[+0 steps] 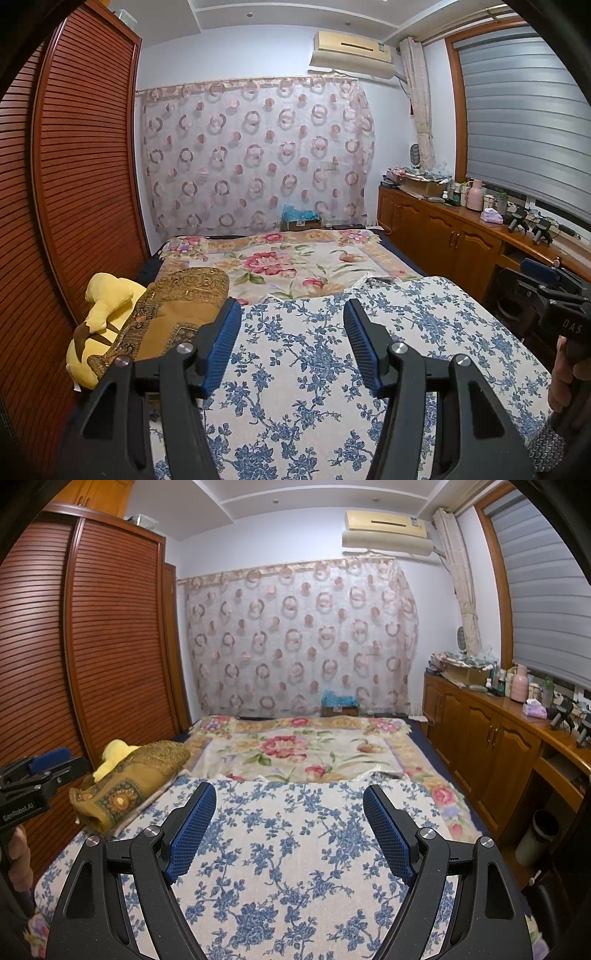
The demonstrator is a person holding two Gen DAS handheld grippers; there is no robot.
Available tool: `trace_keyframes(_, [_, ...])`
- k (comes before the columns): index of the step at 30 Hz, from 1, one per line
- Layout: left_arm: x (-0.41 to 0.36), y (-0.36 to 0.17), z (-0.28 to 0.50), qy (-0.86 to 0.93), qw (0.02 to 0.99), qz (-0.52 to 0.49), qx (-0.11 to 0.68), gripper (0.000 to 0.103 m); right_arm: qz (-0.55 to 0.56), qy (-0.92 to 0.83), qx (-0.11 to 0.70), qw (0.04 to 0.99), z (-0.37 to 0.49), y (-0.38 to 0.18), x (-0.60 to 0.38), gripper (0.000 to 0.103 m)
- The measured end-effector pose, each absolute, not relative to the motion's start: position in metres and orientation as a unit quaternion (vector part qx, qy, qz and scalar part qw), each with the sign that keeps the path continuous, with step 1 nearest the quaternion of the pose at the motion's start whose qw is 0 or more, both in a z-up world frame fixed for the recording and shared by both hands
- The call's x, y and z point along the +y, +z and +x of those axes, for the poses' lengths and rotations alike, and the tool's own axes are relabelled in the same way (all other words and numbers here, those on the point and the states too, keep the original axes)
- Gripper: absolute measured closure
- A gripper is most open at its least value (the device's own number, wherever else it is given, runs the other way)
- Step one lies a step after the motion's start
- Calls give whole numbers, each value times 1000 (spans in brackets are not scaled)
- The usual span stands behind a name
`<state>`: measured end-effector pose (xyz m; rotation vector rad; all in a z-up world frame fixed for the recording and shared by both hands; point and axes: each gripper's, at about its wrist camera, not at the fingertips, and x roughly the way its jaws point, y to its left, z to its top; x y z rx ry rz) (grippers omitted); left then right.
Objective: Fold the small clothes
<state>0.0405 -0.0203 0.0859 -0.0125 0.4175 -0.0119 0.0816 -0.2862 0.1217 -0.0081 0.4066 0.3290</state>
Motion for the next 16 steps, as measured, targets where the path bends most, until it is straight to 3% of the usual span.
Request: trace_keyframes(16, [-15,87,41,-6,979,-6,205,46,-4,162,201,966,82,120,-284,19])
